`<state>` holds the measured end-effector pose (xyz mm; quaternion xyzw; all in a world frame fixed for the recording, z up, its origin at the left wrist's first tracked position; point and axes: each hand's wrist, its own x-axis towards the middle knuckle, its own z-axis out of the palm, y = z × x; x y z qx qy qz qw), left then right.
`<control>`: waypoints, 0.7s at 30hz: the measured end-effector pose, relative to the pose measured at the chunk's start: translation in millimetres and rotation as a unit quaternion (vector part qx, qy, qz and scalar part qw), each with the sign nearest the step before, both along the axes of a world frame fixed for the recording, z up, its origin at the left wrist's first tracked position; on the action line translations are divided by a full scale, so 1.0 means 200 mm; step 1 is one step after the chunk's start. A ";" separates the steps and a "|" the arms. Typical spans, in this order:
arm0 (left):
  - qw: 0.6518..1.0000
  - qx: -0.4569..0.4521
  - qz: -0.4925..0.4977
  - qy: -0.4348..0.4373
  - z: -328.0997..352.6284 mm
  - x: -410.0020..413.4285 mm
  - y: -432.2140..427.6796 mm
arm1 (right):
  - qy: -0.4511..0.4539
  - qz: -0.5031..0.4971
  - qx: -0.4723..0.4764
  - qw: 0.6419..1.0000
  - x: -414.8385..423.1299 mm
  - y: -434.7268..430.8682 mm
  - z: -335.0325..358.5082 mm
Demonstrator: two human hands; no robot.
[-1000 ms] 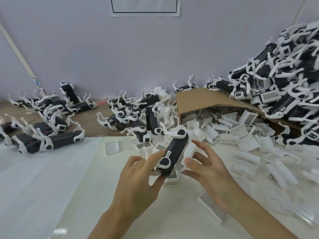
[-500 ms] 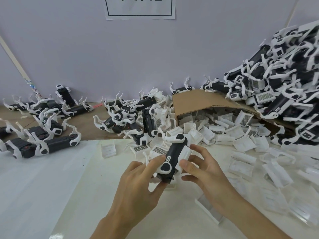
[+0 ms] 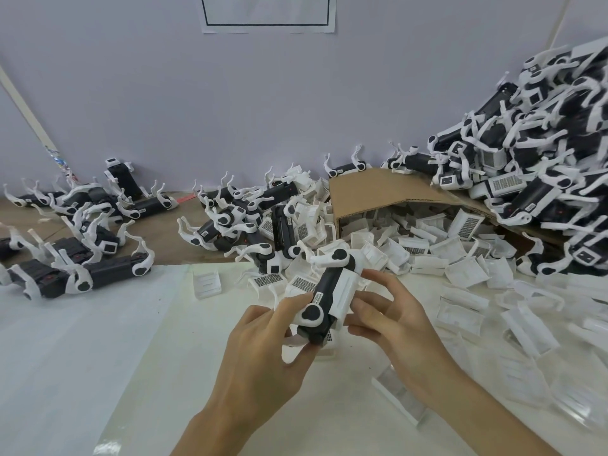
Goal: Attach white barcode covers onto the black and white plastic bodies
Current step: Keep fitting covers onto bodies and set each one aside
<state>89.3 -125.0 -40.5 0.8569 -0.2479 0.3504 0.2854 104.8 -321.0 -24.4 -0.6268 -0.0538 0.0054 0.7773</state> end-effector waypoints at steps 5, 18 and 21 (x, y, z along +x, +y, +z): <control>1.000 -0.017 -0.006 -0.013 0.01 -0.01 0.00 | 0.017 0.002 0.018 1.000 0.00 0.00 -0.01; 0.987 -0.097 -0.069 0.109 0.03 -0.04 -0.01 | 0.013 0.130 0.080 0.988 -0.04 0.03 0.01; 0.983 -0.108 -0.047 0.143 0.04 -0.04 0.00 | -0.018 0.114 0.084 0.990 -0.03 0.02 0.03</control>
